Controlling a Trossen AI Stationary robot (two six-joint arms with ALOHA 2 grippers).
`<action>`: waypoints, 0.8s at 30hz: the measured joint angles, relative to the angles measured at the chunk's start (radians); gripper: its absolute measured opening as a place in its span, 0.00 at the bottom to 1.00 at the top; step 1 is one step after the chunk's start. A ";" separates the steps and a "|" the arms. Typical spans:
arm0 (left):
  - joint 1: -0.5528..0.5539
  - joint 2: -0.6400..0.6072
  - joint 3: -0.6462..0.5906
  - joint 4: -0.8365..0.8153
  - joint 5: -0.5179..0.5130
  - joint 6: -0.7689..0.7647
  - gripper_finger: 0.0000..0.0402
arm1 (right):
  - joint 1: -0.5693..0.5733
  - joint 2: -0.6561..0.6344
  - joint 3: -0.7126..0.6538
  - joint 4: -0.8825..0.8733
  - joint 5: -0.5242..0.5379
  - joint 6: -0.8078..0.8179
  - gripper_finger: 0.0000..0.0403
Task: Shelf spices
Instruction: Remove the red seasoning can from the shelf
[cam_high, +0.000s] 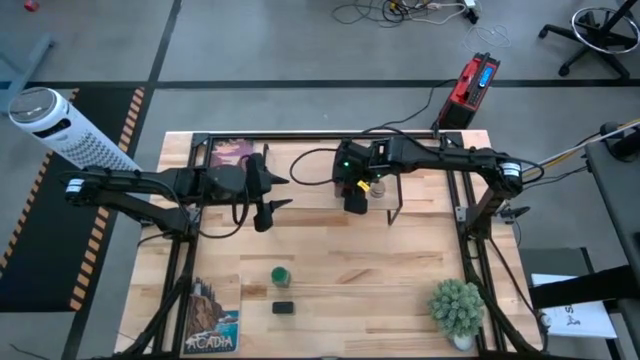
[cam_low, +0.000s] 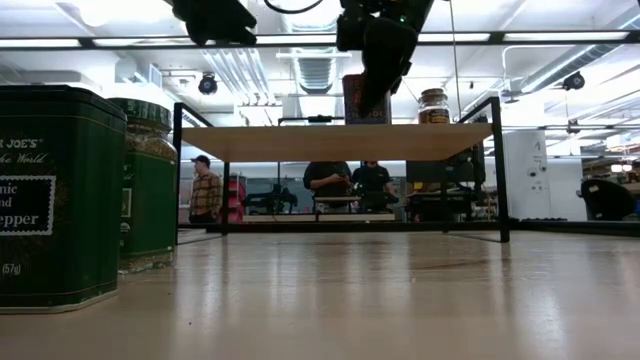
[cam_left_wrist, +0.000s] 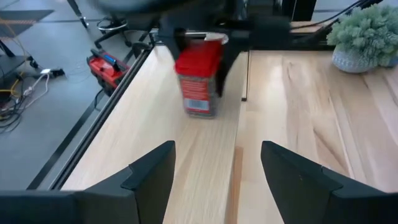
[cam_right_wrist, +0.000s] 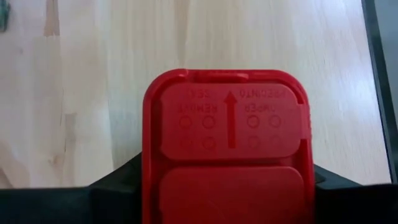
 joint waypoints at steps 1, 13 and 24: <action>0.000 0.000 0.000 -0.003 0.000 0.000 0.56 | 0.005 0.000 0.004 0.000 -0.014 0.001 0.48; 0.000 -0.007 0.000 -0.012 -0.002 0.019 0.56 | 0.126 0.000 0.062 0.001 -0.062 0.069 0.48; 0.000 -0.017 0.000 -0.011 -0.003 0.016 0.56 | 0.270 -0.001 0.095 0.004 -0.059 0.156 0.48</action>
